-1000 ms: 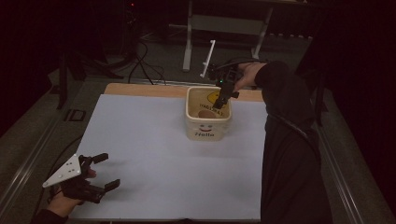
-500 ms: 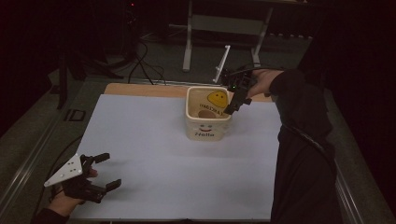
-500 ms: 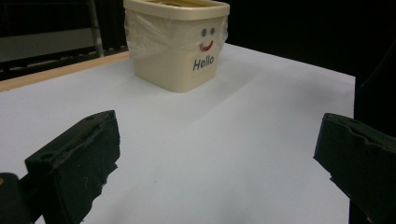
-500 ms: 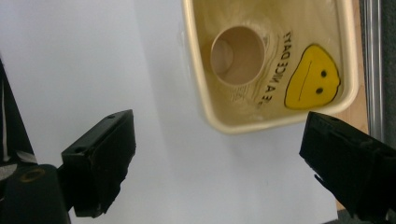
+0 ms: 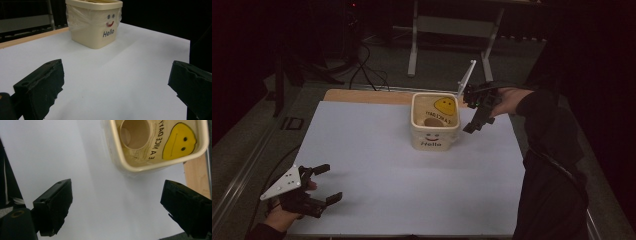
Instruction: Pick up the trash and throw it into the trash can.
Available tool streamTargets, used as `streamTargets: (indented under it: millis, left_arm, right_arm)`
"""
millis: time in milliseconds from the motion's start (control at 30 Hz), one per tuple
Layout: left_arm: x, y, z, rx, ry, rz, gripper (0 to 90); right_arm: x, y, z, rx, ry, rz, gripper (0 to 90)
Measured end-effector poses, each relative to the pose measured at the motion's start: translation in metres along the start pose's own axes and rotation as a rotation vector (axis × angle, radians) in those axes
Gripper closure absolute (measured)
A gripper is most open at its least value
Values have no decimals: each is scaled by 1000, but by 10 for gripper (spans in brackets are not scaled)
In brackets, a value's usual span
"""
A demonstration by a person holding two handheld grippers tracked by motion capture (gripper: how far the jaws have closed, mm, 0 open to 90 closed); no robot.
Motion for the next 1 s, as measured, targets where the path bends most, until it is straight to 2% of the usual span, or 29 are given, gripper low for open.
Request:
streamTargets:
  millis: [433, 467, 533, 567, 767, 1000]
  left_arm:
    - [0, 0, 1, 2, 2, -1, 11]
    - [0, 0, 1, 3, 2, -2, 11]
    - [0, 0, 1, 2, 2, -1, 11]
    - [0, 0, 1, 4, 1, -3, 11]
    - [0, 0, 2, 4, 2, -1, 11]
    - [0, 0, 2, 4, 2, -2, 12]
  right_arm:
    - [38, 5, 11, 20, -46, 69, 104]
    - [41, 6, 12, 11, -62, 68, 105]
    - [48, 6, 14, 26, -81, 78, 105]
    - [51, 7, 16, 15, -94, 84, 104]
    - [70, 8, 27, 31, -158, 108, 105]
    - [89, 15, 41, 45, -245, 117, 106]
Point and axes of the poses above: each handheld gripper's, and its own axes: z roughly forward along the jaws, x roughly out of its underside, y roughly to its left, the point moved 2 cm from there along z, roughly forward along the jaws, and after that the axes turned 13 degrees about -x, right-handed, at the moved point
